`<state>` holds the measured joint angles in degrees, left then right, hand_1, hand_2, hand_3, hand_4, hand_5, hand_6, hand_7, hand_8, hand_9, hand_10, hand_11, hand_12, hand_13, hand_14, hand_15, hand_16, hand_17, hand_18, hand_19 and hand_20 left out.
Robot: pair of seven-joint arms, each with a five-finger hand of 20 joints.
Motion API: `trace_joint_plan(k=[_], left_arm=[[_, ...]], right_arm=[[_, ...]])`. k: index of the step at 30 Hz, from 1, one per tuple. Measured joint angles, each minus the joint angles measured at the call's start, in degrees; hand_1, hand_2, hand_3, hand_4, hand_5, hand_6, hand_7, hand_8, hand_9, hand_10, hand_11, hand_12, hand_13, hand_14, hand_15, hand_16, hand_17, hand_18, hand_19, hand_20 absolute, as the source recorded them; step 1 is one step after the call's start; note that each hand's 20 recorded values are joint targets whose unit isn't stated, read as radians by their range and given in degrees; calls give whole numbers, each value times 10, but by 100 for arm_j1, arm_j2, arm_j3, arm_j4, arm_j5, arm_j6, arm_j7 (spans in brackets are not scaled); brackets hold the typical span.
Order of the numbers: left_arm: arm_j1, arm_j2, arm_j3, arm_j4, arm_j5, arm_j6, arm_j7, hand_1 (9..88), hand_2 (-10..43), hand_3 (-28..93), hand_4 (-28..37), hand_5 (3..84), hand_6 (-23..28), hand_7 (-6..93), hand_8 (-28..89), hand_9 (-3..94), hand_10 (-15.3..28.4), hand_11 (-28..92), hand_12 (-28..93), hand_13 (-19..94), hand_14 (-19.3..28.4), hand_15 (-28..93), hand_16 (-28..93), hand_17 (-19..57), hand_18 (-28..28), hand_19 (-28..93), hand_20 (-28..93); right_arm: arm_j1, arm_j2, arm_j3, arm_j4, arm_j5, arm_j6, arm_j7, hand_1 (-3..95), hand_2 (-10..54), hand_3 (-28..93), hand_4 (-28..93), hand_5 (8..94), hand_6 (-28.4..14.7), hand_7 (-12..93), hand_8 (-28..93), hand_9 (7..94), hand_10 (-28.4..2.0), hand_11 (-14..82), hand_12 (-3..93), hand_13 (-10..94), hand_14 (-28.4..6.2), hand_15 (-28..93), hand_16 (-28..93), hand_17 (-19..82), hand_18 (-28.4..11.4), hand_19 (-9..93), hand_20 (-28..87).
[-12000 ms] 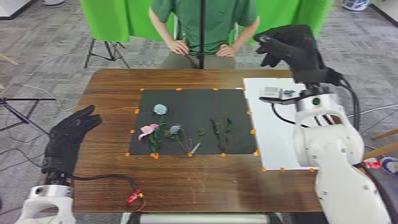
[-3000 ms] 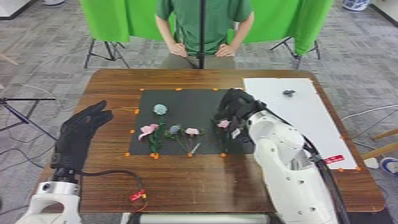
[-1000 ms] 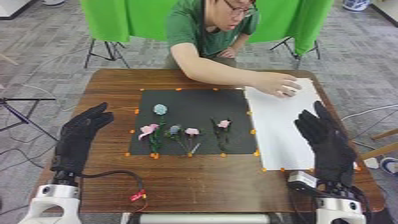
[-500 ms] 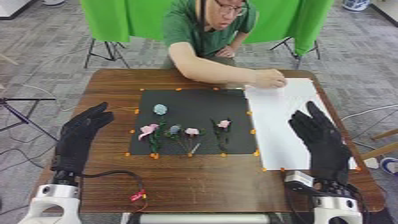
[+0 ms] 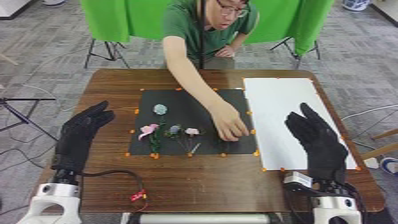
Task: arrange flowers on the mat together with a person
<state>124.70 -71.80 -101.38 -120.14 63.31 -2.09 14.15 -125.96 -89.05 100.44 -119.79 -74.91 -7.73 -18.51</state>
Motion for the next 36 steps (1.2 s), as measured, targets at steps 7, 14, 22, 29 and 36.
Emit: trace_joint_plan(k=[7, 14, 22, 29, 36], left_arm=[[-1, -31, -7, 0, 4, -18, -5, 249, -52, 672, -181, 454, 26, 124, -58, 449, 125, 172, 153, 338, 169, 132, 65, 14, 148, 80, 179], [-2, -34, -18, 0, 4, -45, -9, 248, -52, 671, -180, 453, 25, 123, -58, 449, 126, 171, 154, 337, 170, 130, 65, 13, 148, 80, 179], [11, -34, -47, -7, 2, -51, -13, 247, -53, 672, -180, 454, 26, 123, -58, 448, 125, 171, 153, 337, 170, 132, 65, 13, 148, 80, 179], [26, -45, -82, -15, 1, -51, -9, 247, -53, 672, -180, 453, 25, 123, -58, 448, 126, 170, 153, 337, 169, 131, 65, 13, 148, 79, 179], [25, -60, -92, -15, 1, -51, -9, 246, -53, 672, -179, 455, 26, 123, -59, 448, 125, 169, 154, 338, 169, 131, 65, 13, 148, 79, 179]], right_arm=[[0, 0, 6, 7, -5, -32, 31, 41, 16, 817, -179, 407, -13, 94, -87, 450, -147, 51, 100, 330, -139, 105, 99, 206, -122, 11, 267], [-1, 0, 23, 14, -18, -125, 87, 42, 18, 814, -177, 411, -13, 92, -85, 458, -148, 52, 101, 336, -139, 106, 101, 206, -123, 11, 267], [0, 0, 28, 14, -24, -185, 114, 42, 16, 815, -173, 415, -14, 91, -84, 461, -148, 53, 102, 337, -139, 107, 102, 207, -123, 11, 267], [3, 0, 28, 15, -32, -206, 120, 45, 5, 817, -171, 416, -13, 91, -84, 461, -148, 52, 102, 335, -139, 106, 103, 206, -122, 11, 267], [5, 0, 27, 16, -44, -244, 124, 48, -3, 815, -172, 428, -13, 94, -84, 461, -147, 53, 102, 332, -138, 104, 103, 205, -123, 11, 266]])
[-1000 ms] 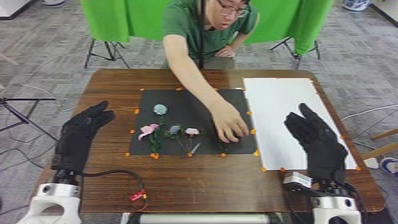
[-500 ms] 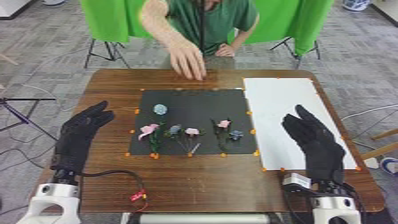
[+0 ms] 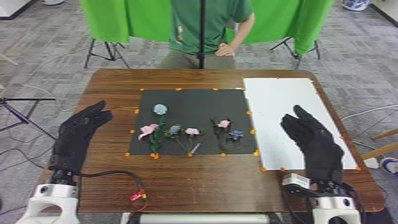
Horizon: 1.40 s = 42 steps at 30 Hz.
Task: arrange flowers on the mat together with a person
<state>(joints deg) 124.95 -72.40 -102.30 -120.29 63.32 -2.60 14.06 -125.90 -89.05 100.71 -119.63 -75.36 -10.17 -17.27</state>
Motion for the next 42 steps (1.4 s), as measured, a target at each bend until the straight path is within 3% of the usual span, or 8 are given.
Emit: trace_joint_plan(k=[42], left_arm=[[-17, -19, -25, 1, -5, -59, 13, 245, -57, 671, -180, 455, 26, 124, -58, 449, 126, 169, 154, 338, 169, 130, 66, 13, 148, 78, 179]], right_arm=[[40, 44, -7, 35, 6, -104, -21, 62, -16, 807, -173, 512, 4, 113, -94, 524, -145, 66, 115, 338, -142, 107, 119, 203, -122, 11, 270]])
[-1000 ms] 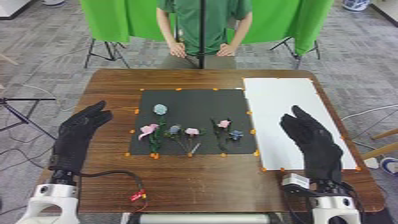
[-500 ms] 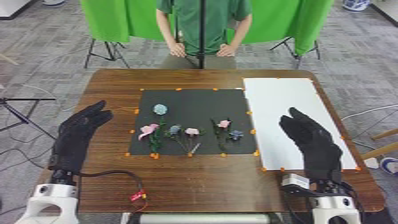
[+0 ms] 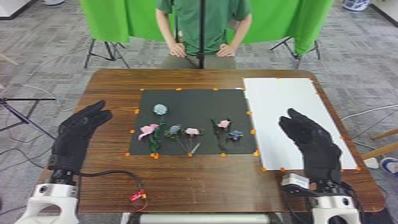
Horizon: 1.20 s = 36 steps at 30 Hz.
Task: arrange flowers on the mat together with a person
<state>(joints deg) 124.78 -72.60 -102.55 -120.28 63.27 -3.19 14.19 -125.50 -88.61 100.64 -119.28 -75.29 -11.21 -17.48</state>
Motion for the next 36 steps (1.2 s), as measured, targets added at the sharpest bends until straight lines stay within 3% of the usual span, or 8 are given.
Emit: trace_joint_plan(k=[36], left_arm=[[0, -20, -6, 1, -3, -1, 2, 244, -59, 673, -180, 456, 27, 121, -57, 448, 125, 167, 155, 337, 168, 128, 67, 13, 149, 78, 179]], right_arm=[[33, 31, -22, 19, 7, -2, 5, 60, -15, 809, -176, 527, 2, 115, -94, 530, -152, 66, 120, 342, -143, 106, 128, 203, -122, 11, 272]])
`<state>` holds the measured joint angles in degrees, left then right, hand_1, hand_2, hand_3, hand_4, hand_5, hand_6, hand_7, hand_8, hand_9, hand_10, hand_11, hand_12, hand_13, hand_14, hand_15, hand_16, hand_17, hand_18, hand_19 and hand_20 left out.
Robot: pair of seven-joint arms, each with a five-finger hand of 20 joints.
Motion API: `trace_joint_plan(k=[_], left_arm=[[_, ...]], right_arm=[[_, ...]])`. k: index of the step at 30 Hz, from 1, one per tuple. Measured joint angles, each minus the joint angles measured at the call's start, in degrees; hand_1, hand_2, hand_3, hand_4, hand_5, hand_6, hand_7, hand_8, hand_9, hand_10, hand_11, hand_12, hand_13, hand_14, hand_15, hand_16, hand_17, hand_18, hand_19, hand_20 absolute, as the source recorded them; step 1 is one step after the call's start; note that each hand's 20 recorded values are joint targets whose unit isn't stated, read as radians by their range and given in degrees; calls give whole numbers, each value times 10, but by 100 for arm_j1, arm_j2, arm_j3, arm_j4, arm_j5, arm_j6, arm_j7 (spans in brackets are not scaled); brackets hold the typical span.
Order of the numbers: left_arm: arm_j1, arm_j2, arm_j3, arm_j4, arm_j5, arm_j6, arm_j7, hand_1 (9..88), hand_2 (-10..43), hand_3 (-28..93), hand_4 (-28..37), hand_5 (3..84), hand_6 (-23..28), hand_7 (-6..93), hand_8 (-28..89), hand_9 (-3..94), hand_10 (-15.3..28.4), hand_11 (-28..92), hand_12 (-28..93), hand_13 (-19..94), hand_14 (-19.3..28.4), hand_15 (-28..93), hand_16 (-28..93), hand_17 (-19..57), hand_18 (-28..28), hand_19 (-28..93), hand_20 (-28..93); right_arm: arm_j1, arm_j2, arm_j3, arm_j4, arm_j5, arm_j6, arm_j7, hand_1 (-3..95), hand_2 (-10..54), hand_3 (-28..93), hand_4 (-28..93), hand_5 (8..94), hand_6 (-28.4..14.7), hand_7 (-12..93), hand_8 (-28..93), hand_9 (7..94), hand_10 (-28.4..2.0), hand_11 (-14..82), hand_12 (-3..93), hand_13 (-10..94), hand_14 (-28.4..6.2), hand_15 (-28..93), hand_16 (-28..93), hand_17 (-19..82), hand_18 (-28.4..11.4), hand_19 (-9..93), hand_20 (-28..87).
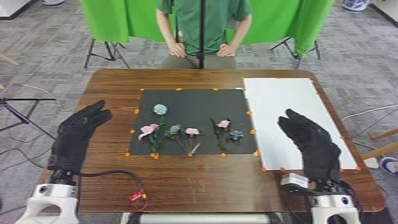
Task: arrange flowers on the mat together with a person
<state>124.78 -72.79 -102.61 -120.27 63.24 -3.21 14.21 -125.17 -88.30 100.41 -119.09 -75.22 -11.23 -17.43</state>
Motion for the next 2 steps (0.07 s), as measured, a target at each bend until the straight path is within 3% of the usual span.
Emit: trace_joint_plan(k=[2], left_arm=[[0, 0, 0, 0, 0, 0, -2, 245, -59, 672, -181, 456, 28, 120, -57, 447, 125, 166, 155, 337, 169, 128, 67, 13, 149, 78, 179]], right_arm=[[0, 0, 2, -1, 4, 0, 1, 60, -15, 808, -176, 526, -1, 113, -94, 529, -153, 66, 120, 342, -144, 106, 128, 203, -122, 11, 273]])
